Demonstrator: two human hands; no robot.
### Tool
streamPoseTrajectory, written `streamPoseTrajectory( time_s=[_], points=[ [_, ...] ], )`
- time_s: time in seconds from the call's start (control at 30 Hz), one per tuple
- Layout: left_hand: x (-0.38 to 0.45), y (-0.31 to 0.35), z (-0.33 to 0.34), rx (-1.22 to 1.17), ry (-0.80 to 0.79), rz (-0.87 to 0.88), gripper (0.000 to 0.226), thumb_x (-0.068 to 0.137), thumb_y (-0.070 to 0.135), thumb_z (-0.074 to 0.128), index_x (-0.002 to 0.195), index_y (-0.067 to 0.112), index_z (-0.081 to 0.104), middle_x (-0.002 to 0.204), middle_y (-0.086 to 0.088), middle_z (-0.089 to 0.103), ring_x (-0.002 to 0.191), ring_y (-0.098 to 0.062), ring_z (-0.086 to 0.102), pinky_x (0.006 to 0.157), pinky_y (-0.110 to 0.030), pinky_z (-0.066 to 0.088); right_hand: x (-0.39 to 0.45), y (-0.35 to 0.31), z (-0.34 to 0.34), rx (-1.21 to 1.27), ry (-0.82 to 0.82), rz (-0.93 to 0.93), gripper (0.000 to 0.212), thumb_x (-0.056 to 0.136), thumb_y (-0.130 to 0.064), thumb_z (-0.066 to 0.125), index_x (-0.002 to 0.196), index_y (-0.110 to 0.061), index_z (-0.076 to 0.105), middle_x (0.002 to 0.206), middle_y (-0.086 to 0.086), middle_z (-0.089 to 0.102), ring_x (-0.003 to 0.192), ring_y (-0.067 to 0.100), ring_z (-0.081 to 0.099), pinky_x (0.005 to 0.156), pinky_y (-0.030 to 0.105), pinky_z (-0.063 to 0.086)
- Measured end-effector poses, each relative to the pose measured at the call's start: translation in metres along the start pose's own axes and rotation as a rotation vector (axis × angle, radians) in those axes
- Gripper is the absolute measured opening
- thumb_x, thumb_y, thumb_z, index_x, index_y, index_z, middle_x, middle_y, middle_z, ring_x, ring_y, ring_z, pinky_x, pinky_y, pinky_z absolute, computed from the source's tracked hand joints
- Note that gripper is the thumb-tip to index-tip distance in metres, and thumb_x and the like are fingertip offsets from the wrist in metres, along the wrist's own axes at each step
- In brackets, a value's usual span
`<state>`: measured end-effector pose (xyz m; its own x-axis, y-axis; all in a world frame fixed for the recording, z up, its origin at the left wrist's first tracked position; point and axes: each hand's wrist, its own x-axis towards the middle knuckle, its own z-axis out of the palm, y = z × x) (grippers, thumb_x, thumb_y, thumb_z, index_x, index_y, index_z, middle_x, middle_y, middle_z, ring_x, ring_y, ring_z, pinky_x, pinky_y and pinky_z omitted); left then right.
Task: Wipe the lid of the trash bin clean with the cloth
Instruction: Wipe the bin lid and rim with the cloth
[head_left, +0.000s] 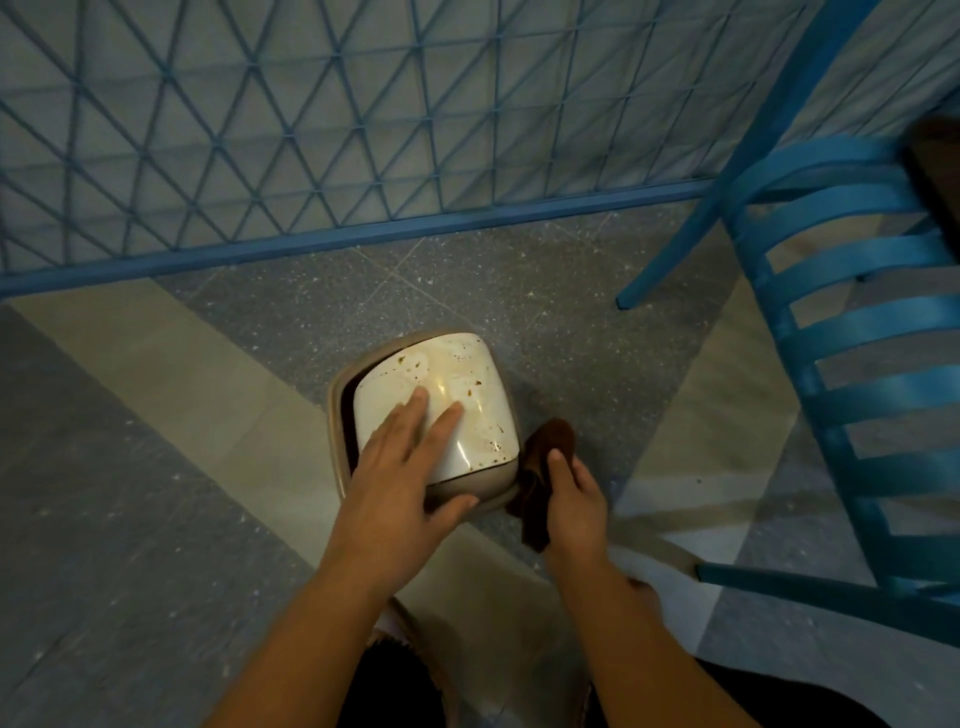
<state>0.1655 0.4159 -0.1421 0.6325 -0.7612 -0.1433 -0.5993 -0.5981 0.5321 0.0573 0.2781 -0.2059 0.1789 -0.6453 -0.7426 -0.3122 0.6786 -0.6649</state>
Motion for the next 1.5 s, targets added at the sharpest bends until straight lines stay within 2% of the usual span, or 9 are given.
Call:
streamPoseTrajectory(
  time_s=[0.13,0.23,0.37,0.57,0.73,0.93,1.17,1.4,1.5],
  points=[
    [0.001,0.001,0.003,0.013,-0.009,-0.016,0.087,0.082,0.044,0.065,0.141,0.055,0.002,0.155,0.021,-0.010,0.142,-0.004,-0.007,0.116,-0.035,0.010,-0.007,0.009,0.003,0.039,-0.108,0.039,0.027,0.092,-0.030,0.057,0.118,-0.025,0.063,0.109,0.006,0.069,0.098,0.026,0.066,0.090,0.048,0.053],
    [0.001,0.002,0.005,0.003,-0.021,-0.014,0.085,0.084,0.042,0.063,0.141,0.056,0.001,0.152,0.025,-0.015,0.140,0.000,-0.013,0.115,-0.031,0.004,-0.003,0.002,0.012,0.035,-0.102,0.022,0.018,0.091,-0.025,0.060,0.106,-0.026,0.068,0.103,0.010,0.071,0.094,0.029,0.068,0.081,0.050,0.057],
    [-0.001,0.001,0.006,0.028,-0.018,-0.014,0.086,0.084,0.042,0.064,0.140,0.055,-0.001,0.150,0.026,-0.017,0.138,0.001,-0.015,0.113,-0.027,0.001,0.010,-0.019,0.023,-0.079,-0.086,-0.075,0.027,0.089,-0.021,0.060,0.115,-0.016,0.066,0.105,0.010,0.069,0.098,0.027,0.065,0.089,0.049,0.053],
    [0.000,0.004,0.009,0.059,0.002,-0.020,0.086,0.086,0.045,0.060,0.140,0.053,-0.005,0.153,0.021,-0.017,0.142,-0.006,-0.014,0.115,-0.034,0.008,-0.030,0.026,0.030,0.125,0.149,-0.005,0.021,0.091,-0.026,0.058,0.111,-0.020,0.064,0.106,0.007,0.069,0.100,0.024,0.064,0.093,0.048,0.051],
    [0.000,0.004,0.006,0.072,-0.032,-0.043,0.088,0.084,0.048,0.061,0.141,0.052,-0.006,0.153,0.019,-0.017,0.145,-0.012,-0.009,0.118,-0.039,0.011,-0.054,0.043,0.025,0.056,0.016,0.073,0.018,0.087,-0.013,0.064,0.105,-0.014,0.063,0.100,0.013,0.071,0.092,0.029,0.067,0.088,0.050,0.053],
    [-0.011,0.001,-0.009,0.012,-0.014,-0.167,0.109,0.071,0.053,0.073,0.137,0.058,-0.014,0.158,0.014,-0.014,0.145,-0.013,-0.009,0.116,-0.046,-0.003,-0.053,0.001,-0.004,-0.053,0.114,-0.190,0.023,0.093,-0.029,0.054,0.115,-0.023,0.061,0.108,0.002,0.067,0.097,0.018,0.063,0.091,0.043,0.051],
    [-0.039,-0.024,-0.020,-0.037,0.029,-0.324,0.093,0.075,0.041,0.075,0.149,0.035,0.018,0.158,0.004,0.018,0.144,-0.018,0.016,0.118,-0.039,0.019,-0.068,-0.010,-0.006,-0.271,-0.006,-0.491,0.033,0.094,-0.036,0.052,0.126,-0.036,0.056,0.114,-0.017,0.048,0.108,0.003,0.048,0.094,0.026,0.039],
    [-0.045,-0.036,-0.008,-0.015,-0.061,-0.338,0.057,0.084,0.033,0.067,0.137,0.030,0.047,0.140,0.003,0.050,0.127,-0.017,0.044,0.114,-0.035,0.022,-0.076,-0.001,-0.002,-0.153,0.071,-0.502,0.022,0.087,-0.030,0.063,0.102,-0.045,0.057,0.105,-0.020,0.062,0.099,-0.004,0.058,0.084,0.020,0.048],
    [-0.039,-0.035,-0.007,0.070,-0.059,-0.350,0.036,0.091,0.034,0.056,0.127,0.035,0.057,0.123,0.004,0.062,0.112,-0.016,0.054,0.114,-0.034,0.016,-0.074,0.000,0.002,-0.226,0.017,-0.511,0.020,0.087,-0.034,0.062,0.106,-0.041,0.060,0.108,-0.018,0.061,0.101,-0.001,0.057,0.086,0.023,0.047]
  ],
)
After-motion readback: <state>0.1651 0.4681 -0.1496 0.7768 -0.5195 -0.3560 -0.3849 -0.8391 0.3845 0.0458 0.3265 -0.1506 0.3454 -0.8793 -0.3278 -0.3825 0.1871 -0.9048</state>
